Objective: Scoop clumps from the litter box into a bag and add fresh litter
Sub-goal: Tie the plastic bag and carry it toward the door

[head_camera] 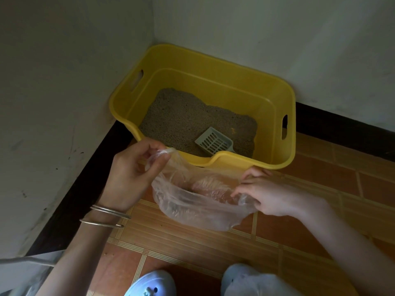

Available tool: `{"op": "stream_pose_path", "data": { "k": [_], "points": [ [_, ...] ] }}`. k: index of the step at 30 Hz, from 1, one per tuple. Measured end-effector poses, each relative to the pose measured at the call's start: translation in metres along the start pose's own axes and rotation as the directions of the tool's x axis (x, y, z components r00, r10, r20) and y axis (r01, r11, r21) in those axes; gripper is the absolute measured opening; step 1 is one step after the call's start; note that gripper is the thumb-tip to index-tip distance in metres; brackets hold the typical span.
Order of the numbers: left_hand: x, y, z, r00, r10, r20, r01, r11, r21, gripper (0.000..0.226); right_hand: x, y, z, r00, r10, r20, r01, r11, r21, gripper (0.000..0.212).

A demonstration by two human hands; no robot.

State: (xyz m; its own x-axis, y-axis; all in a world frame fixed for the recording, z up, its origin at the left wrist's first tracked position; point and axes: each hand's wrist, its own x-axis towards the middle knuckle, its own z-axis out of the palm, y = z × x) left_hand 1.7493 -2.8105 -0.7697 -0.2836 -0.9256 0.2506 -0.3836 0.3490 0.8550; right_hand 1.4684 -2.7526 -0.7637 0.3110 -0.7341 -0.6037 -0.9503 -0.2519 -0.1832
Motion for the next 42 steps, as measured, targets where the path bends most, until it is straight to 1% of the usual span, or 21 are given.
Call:
{"op": "stream_pose_path", "data": {
  "k": [2, 4, 7, 9, 11, 13, 16, 18, 20, 21, 23, 25, 27, 29, 31, 32, 35, 36, 37, 39, 42],
  "points": [
    [0.0, -0.001, 0.0, 1.0, -0.01, -0.001, 0.01, 1.0, 0.0, 0.015, 0.003, 0.001, 0.005, 0.999, 0.035, 0.027, -0.034, 0.999, -0.034, 0.046],
    [0.0, -0.001, 0.0, 1.0, -0.023, -0.002, 0.023, 1.0, -0.006, 0.02, 0.005, 0.001, 0.009, 0.999, 0.047, -0.015, -0.047, 0.997, -0.058, 0.036],
    [-0.001, 0.0, -0.001, 1.0, -0.03, -0.004, 0.03, 0.999, -0.019, 0.02, 0.005, 0.0, 0.007, 0.995, -0.022, -0.095, 0.011, 0.993, -0.117, 0.024],
    [-0.001, 0.002, -0.002, 0.999, -0.038, -0.015, 0.037, 0.999, -0.028, 0.018, 0.003, -0.004, 0.002, 0.986, -0.079, -0.144, 0.062, 0.991, -0.119, 0.025],
    [-0.001, 0.002, -0.002, 0.999, -0.043, -0.02, 0.042, 0.999, -0.034, 0.02, 0.001, -0.01, -0.003, 0.96, -0.131, -0.246, 0.129, 0.991, -0.024, 0.026],
    [-0.001, 0.002, -0.003, 1.0, -0.03, -0.007, 0.029, 0.999, -0.019, 0.026, -0.002, -0.018, -0.011, 0.918, -0.162, -0.363, 0.224, 0.965, 0.135, 0.026],
    [-0.001, 0.003, -0.002, 1.0, -0.004, 0.014, 0.004, 1.0, -0.025, 0.03, -0.004, -0.029, -0.019, 0.828, -0.207, -0.52, 0.404, 0.865, 0.298, 0.025],
    [-0.001, 0.005, -0.001, 1.0, 0.001, 0.005, 0.0, 0.999, -0.047, 0.029, -0.002, -0.035, -0.023, 0.794, -0.204, -0.573, 0.462, 0.815, 0.351, 0.021],
    [0.0, 0.008, -0.002, 1.0, 0.003, -0.002, -0.003, 0.998, -0.066, 0.029, -0.004, -0.038, -0.027, 0.812, -0.173, -0.558, 0.473, 0.754, 0.455, 0.027],
    [0.0, 0.01, -0.003, 1.0, 0.005, -0.003, -0.005, 0.997, -0.077, 0.029, -0.006, -0.04, -0.031, 0.828, -0.161, -0.538, 0.484, 0.69, 0.538, 0.028],
    [0.001, 0.014, -0.004, 1.0, 0.007, -0.006, -0.008, 0.994, -0.109, 0.026, -0.011, -0.043, -0.038, 0.832, -0.155, -0.532, 0.531, 0.497, 0.686, 0.025],
    [0.002, 0.019, -0.004, 1.0, 0.011, -0.002, -0.012, 0.991, -0.132, 0.023, -0.013, -0.044, -0.044, 0.823, -0.144, -0.55, 0.564, 0.32, 0.761, 0.021],
    [0.003, 0.022, -0.003, 1.0, 0.021, 0.02, -0.019, 0.991, -0.134, 0.018, -0.013, -0.044, -0.048, 0.834, -0.146, -0.532, 0.551, 0.221, 0.805, 0.019],
    [0.003, 0.025, -0.002, 0.999, 0.036, 0.031, -0.032, 0.99, -0.138, 0.012, -0.015, -0.043, -0.052, 0.848, -0.176, -0.501, 0.527, 0.164, 0.834, 0.019],
    [0.003, 0.027, -0.002, 0.999, 0.04, 0.029, -0.034, 0.984, -0.174, 0.009, -0.019, -0.043, -0.056, 0.843, -0.216, -0.492, 0.531, 0.193, 0.825, 0.018],
    [0.003, 0.028, -0.002, 0.999, 0.038, 0.027, -0.032, 0.98, -0.195, 0.007, -0.021, -0.043, -0.058, 0.839, -0.231, -0.493, 0.54, 0.245, 0.805, 0.016],
    [0.005, 0.03, -0.003, 0.998, 0.06, 0.032, -0.052, 0.977, -0.208, 0.009, -0.023, -0.043, -0.061, 0.841, -0.218, -0.495, 0.535, 0.471, 0.701, 0.014],
    [0.005, 0.031, -0.003, 0.997, 0.073, 0.029, -0.065, 0.974, -0.215, 0.012, -0.023, -0.043, -0.062, 0.835, -0.21, -0.508, 0.537, 0.509, 0.673, 0.014],
    [0.005, 0.032, -0.003, 0.996, 0.082, 0.019, -0.075, 0.969, -0.234, 0.017, -0.023, -0.044, -0.063, 0.823, -0.203, -0.531, 0.552, 0.513, 0.658, 0.013],
    [0.005, 0.037, -0.002, 0.996, 0.084, 0.005, -0.079, 0.953, -0.293, 0.025, -0.023, -0.046, -0.063, 0.789, -0.171, -0.59, 0.591, 0.471, 0.655, 0.011],
    [0.003, 0.043, -0.001, 0.996, 0.088, 0.009, -0.08, 0.94, -0.332, 0.021, -0.023, -0.048, -0.061, 0.758, -0.109, -0.643, 0.61, 0.466, 0.64, 0.008]
  ]
}}
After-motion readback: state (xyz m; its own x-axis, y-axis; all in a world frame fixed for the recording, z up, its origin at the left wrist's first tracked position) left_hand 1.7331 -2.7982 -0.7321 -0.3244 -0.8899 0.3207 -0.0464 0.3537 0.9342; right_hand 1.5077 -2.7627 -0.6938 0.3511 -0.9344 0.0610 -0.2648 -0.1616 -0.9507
